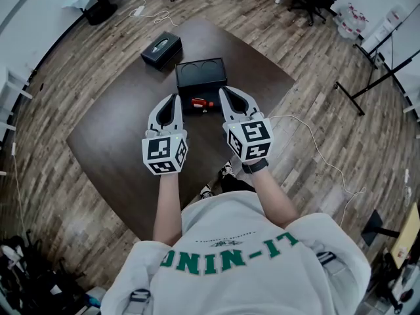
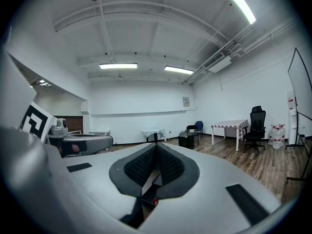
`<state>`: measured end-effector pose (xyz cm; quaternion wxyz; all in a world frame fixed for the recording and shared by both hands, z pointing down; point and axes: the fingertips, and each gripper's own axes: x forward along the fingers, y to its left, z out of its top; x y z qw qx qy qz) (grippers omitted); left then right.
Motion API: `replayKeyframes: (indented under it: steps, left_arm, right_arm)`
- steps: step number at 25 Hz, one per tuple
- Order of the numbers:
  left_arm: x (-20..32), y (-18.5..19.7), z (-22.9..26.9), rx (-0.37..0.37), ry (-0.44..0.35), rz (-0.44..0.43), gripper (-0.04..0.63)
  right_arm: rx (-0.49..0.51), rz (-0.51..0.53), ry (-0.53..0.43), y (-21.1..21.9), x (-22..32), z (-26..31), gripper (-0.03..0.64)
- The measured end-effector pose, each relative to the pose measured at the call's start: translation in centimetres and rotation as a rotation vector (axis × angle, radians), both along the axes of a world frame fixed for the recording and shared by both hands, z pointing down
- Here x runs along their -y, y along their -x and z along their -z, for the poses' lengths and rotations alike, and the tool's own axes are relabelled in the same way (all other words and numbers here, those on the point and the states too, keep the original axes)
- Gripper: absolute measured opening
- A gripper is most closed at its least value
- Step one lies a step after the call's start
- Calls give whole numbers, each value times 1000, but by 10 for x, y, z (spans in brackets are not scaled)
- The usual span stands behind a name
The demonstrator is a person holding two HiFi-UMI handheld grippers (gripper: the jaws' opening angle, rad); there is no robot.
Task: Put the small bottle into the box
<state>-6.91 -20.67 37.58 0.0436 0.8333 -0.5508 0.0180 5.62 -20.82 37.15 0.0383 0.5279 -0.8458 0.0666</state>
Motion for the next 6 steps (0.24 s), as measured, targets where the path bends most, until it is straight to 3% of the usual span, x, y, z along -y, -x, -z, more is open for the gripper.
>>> replayKeyframes:
  steps: [6]
  left_arm:
    - [-13,4,-6,-1,14,-7,14]
  right_arm:
    - [-6,-11,6,1,-15,-5,14]
